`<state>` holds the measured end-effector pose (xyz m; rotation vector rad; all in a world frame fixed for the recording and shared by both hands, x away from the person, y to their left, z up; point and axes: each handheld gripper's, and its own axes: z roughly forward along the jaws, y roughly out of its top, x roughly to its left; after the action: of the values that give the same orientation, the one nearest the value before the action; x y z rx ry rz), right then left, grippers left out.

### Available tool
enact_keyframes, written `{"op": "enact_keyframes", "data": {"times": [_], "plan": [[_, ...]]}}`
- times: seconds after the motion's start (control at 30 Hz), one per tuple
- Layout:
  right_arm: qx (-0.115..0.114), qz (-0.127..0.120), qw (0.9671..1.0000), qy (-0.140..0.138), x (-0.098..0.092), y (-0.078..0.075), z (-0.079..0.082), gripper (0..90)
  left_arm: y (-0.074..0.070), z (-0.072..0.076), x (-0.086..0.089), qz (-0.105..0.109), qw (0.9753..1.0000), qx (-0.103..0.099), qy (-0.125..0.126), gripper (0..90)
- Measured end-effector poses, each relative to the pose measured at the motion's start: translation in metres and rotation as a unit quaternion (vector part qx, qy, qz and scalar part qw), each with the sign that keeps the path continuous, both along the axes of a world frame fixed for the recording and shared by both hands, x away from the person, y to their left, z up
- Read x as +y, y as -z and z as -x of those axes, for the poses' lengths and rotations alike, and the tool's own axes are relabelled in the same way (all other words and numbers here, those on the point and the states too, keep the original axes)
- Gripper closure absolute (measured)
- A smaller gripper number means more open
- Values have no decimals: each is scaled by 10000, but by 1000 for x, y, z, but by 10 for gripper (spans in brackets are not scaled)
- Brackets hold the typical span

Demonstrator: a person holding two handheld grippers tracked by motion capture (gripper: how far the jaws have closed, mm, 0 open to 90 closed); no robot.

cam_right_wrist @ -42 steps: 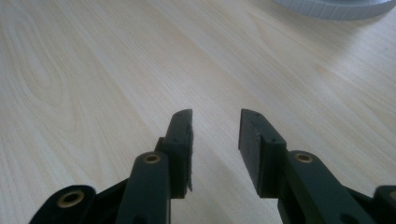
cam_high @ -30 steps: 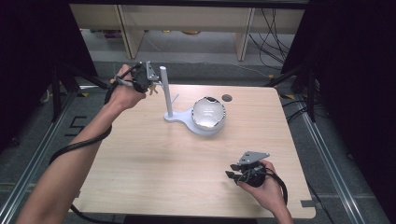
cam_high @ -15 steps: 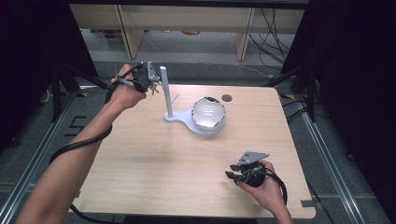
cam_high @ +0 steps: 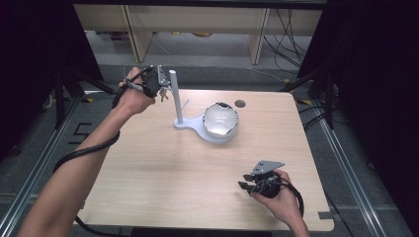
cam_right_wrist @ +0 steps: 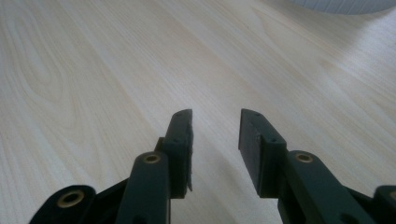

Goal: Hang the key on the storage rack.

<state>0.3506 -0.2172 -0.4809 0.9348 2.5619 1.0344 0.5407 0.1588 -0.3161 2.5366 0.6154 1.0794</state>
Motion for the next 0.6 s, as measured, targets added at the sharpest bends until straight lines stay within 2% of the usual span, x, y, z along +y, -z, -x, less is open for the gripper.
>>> {"op": "enact_keyframes", "data": {"times": [0.1, 0.17, 0.2, 0.23, 0.3, 0.33, 0.37, 0.47, 0.53, 0.57, 0.6], "plan": [[-59, -46, 10000, 25, 1, 1, 0, 652, 0, -1, 1, 3, 10000, -5, 12, 840], [-4, -59, 10000, 49, 1, 1, 0, 650, 0, 0, 2, -21, 10000, 1, 13, 787], [-94, -43, 9999, 13, 0, 2, -1, 649, 0, 0, 2, -32, 10000, 18, 25, 758], [-24, -1, 10000, -27, 0, 1, -1, 649, 0, 1, 3, 0, 10000, -6, 40, 738], [-109, -48, 9999, 14, 0, 2, -1, 648, 0, 3, 4, 23, 10000, -8, 43, 697], [8, -53, 9999, 110, 1, 1, 1, 648, 0, 3, 5, 6, 10000, 16, 58, 681], [22, -57, 9999, 129, 1, 1, 1, 648, 1, 4, 6, 12, 10000, 61, 52, 657], [17, -74, 10000, 57, 1, 1, 1, 648, 4, 8, 10, 112, 9999, 83, 60, 609], [36, -2, 10000, 30, 0, 0, 1, 647, 6, 10, 13, 173, 9998, 126, 30, 566], [-44, 3, 10000, -32, 0, 1, -1, 647, 7, 10, 14, 239, 9996, 154, 5, 551], [-115, -54, 9999, 22, 1, 2, -1, 647, 8, 11, 16, 260, 9996, 134, -19, 537]]}}
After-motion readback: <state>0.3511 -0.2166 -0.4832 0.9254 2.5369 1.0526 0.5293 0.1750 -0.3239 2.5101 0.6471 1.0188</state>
